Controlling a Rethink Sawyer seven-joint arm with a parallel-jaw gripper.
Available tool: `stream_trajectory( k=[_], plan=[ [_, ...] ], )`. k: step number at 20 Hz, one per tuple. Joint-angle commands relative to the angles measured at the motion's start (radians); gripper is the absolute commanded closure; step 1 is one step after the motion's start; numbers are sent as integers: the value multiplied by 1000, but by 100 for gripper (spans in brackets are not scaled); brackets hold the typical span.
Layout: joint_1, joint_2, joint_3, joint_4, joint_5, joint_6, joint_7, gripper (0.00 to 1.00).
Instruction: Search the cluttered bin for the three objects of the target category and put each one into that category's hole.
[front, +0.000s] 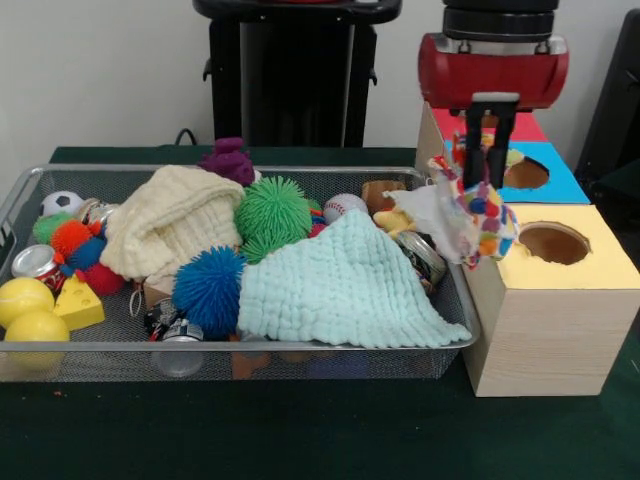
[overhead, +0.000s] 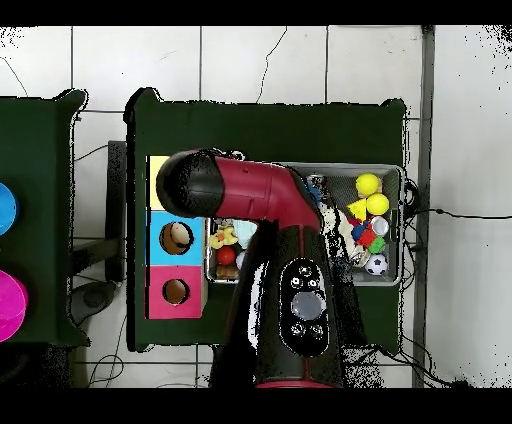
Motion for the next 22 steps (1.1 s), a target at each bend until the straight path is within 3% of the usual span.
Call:
stream_trajectory(
  k=[1,9,15,22],
  plan=[
    [25,29,-14,43,65,111,297,100],
    [76,52,-33,61,110,64,330,100],
    [82,90,-24,102,165,59,343,100],
    [63,137,-3,98,190,53,316,100]
  ],
)
